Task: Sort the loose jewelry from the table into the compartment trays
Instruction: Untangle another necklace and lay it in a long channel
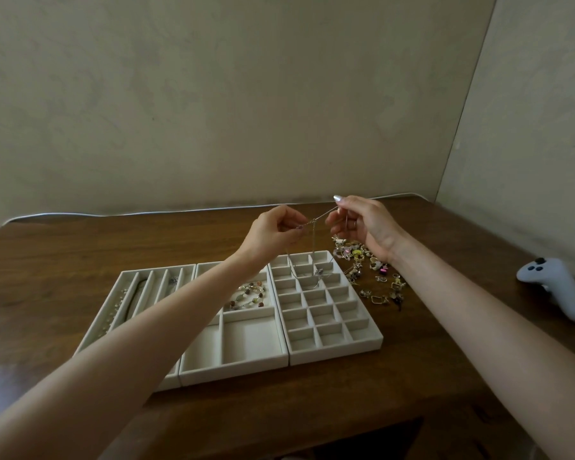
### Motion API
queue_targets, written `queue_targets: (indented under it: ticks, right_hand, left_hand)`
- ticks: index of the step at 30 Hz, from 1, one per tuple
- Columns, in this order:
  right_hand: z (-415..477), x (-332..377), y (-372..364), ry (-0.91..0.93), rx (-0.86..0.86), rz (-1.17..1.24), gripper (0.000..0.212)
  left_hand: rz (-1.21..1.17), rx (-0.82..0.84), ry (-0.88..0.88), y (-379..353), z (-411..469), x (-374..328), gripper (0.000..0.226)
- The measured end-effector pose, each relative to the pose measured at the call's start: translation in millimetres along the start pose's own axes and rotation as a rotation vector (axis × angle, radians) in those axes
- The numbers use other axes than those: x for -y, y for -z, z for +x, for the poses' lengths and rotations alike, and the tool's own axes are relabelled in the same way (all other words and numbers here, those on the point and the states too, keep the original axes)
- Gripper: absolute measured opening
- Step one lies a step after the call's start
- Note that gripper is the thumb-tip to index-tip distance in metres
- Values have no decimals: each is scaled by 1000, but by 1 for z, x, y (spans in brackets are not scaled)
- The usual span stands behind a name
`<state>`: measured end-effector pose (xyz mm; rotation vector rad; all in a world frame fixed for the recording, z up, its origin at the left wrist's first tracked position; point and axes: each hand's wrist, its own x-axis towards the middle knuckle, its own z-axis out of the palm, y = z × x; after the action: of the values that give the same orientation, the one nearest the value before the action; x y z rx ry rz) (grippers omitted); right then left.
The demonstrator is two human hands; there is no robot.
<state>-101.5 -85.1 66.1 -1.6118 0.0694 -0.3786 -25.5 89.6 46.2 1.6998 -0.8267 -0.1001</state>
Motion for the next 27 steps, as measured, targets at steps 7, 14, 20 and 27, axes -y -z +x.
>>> queue_targets:
  ticks: [7,14,20,27]
  right_hand:
    - [-3,1,0,-12,17,25,19]
    - [-3,0,-4,-88,119,96,28]
    - [1,-1,-9,-131,139,29,26]
    - [-3,8,-20,-60,285,-121,37]
  left_hand:
    - [-71,-14,49,3,-2,-3,4]
    - [-350,90,89,2,-5,-14,13]
    - [-292,42,75,2,0,-19,12]
    - [-105,6,-32,-3,12,-32,11]
